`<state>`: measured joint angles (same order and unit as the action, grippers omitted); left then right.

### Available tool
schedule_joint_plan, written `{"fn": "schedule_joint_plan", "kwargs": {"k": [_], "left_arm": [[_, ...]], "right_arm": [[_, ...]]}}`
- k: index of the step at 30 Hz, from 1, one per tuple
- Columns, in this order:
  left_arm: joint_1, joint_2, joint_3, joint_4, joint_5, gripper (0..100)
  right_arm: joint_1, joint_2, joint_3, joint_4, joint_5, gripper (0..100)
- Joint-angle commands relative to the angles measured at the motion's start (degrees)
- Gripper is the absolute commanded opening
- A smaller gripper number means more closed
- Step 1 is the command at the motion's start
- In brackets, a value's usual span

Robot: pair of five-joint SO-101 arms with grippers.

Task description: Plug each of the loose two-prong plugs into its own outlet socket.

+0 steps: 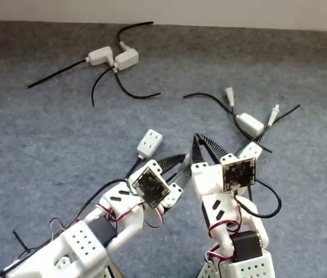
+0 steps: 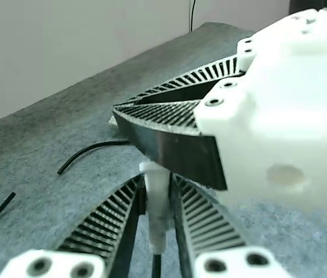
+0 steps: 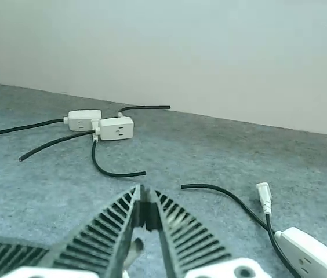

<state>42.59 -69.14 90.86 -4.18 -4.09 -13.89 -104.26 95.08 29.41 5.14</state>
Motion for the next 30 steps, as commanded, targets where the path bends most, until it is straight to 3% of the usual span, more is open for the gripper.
{"fn": "schedule_joint_plan", "kwargs": {"k": [1, 7, 18, 22, 26, 30], "left_arm": [[1.71, -18.68, -0.66, 10.11, 0.09, 0], [1.63, -36.35, 0.13, 22.95, 0.18, 0], [-7.96, -33.27, 2.24, 23.03, 0.97, 1], [-14.73, -33.10, 1.63, 23.21, 8.09, 1], [-15.52, -31.52, -2.86, 29.89, 8.00, 1], [-15.96, -19.82, -11.74, 34.55, 8.00, 1]], "right_arm": [[6.11, 0.57, 7.52, -0.13, 0.70, 0.8], [7.87, 0.48, 7.52, 2.24, 0.88, 0.8], [8.57, 0.48, 7.34, 2.33, 0.62, 0.8], [10.42, 0.48, 7.78, 2.33, 0.53, 0.8], [10.42, 0.48, 7.87, 4.79, 0.53, 0.8], [10.42, 0.48, 7.78, 6.64, -2.29, 0.8]]}}
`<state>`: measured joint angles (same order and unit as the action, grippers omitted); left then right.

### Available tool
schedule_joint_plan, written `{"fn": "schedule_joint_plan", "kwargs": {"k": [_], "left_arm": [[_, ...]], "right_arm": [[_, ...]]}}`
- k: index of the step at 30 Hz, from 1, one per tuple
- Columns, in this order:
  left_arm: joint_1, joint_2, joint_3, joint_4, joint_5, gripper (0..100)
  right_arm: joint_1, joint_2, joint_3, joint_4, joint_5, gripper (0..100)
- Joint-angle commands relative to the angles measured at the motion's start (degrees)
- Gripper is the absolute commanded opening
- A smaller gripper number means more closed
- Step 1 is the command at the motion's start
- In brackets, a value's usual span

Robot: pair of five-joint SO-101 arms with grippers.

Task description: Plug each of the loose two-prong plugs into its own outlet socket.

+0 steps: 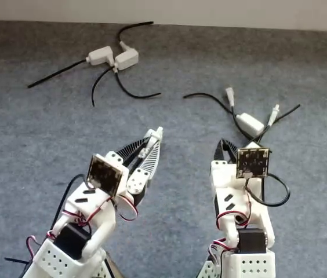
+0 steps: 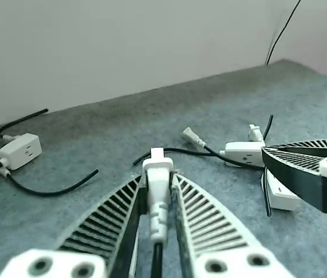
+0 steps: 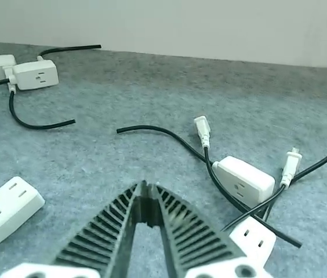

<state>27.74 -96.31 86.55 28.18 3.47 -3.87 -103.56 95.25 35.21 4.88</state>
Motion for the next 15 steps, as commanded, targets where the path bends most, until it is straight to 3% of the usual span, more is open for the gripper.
{"fn": "schedule_joint_plan", "kwargs": {"k": [1, 11, 15], "left_arm": [[-1.10, 12.09, -10.07, 2.99, 0.44, 1], [-1.27, 67.74, -50.59, 22.77, 0.97, 1], [-4.09, 83.38, -66.24, 30.86, 14.24, 1]], "right_arm": [[0.40, -0.22, 7.60, 0.92, -2.37, 0.8], [3.12, -0.22, 7.52, 0.92, -2.90, 0.8], [3.12, -0.22, 7.52, 0.92, -2.90, 0.8]]}}
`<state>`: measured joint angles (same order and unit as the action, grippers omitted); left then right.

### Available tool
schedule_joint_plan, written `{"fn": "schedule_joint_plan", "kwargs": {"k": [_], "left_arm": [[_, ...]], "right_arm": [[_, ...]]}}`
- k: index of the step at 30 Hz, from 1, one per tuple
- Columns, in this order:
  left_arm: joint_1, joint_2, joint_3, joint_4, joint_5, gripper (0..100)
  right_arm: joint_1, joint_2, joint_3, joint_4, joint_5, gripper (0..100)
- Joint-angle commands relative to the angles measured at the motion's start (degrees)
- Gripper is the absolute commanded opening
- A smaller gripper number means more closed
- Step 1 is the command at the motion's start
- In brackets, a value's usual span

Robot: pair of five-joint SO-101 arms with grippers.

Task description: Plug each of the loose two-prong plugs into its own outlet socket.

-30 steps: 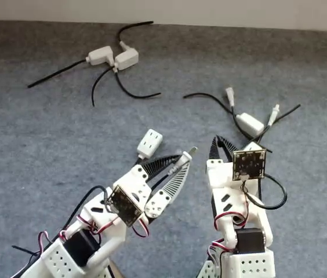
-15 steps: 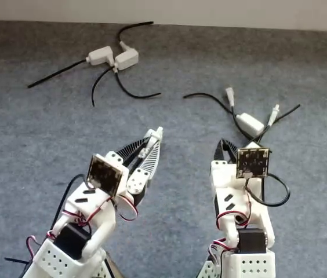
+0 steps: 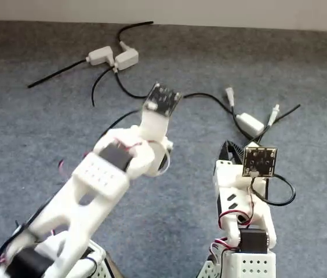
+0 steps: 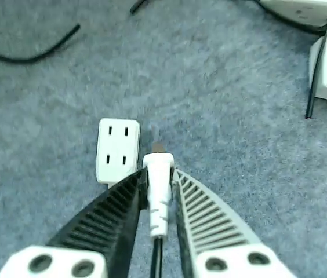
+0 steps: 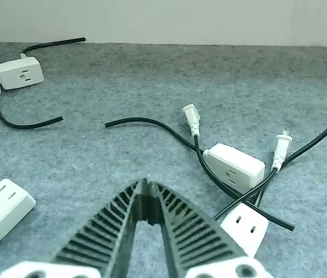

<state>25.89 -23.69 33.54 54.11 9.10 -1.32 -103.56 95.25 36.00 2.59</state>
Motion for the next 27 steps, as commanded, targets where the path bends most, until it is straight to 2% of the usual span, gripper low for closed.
{"fn": "schedule_joint_plan", "kwargs": {"k": [1, 8, 10, 13, 18, 22, 27], "left_arm": [[-2.95, 13.58, -16.57, 6.77, 12.31, 1], [-3.38, 26.15, -39.08, 25.14, 34.11, 1], [-3.30, 28.26, -43.12, 27.96, 38.51, 1], [-3.21, 31.25, -46.46, 26.99, 41.49, 1], [-4.35, 36.62, -47.08, 26.55, 57.23, 1], [-5.41, 40.31, -47.43, 26.20, 66.20, 1], [-8.22, 42.24, -47.43, 24.00, 68.13, 1]], "right_arm": [[0.57, -0.22, 7.52, 0.13, -0.62, 0.8], [0.57, -0.22, 7.52, 0.13, -0.62, 0.8], [0.57, -0.22, 7.52, 0.13, -0.62, 0.8], [0.57, -0.22, 7.52, 0.13, -0.62, 0.8], [0.48, -0.22, 7.52, 0.13, -0.62, 0.8], [0.48, -0.22, 7.52, 0.13, -0.62, 0.8], [0.31, -0.22, 7.52, 0.13, -0.62, 0.8]]}}
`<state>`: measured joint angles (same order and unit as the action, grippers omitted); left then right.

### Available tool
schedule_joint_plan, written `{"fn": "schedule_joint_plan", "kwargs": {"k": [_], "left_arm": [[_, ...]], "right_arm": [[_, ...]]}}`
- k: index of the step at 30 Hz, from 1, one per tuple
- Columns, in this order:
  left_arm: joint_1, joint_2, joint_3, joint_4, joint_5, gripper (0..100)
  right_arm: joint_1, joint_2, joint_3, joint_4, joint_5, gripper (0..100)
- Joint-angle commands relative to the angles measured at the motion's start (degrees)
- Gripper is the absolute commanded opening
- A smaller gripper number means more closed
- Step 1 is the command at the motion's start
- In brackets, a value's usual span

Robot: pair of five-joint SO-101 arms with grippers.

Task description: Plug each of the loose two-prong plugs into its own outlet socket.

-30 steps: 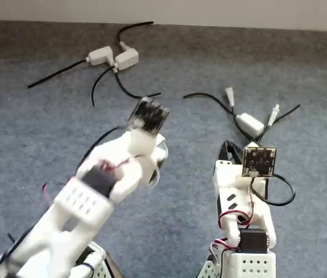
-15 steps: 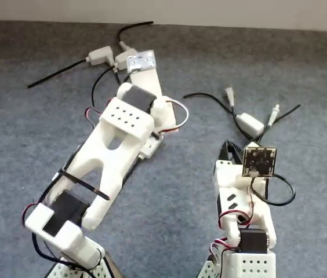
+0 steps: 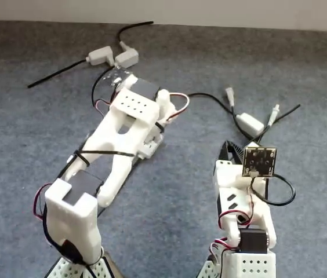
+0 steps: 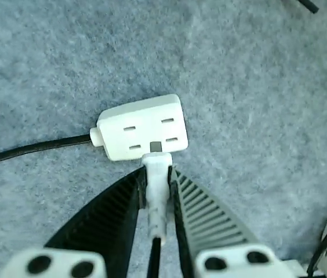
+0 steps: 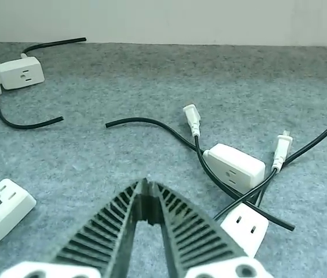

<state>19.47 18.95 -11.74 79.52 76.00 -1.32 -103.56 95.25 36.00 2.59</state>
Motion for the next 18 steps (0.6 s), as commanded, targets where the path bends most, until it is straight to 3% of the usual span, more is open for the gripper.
{"fn": "schedule_joint_plan", "kwargs": {"k": [1, 18], "left_arm": [[-2.15, -0.31, -1.98, -1.76, 1.23, 1], [-2.24, -0.13, -1.54, -4.40, 1.14, 1]], "right_arm": [[0.31, -0.22, 7.52, 0.13, -0.62, 0.8], [0.31, -0.22, 7.60, 0.13, -0.62, 0.8]]}}
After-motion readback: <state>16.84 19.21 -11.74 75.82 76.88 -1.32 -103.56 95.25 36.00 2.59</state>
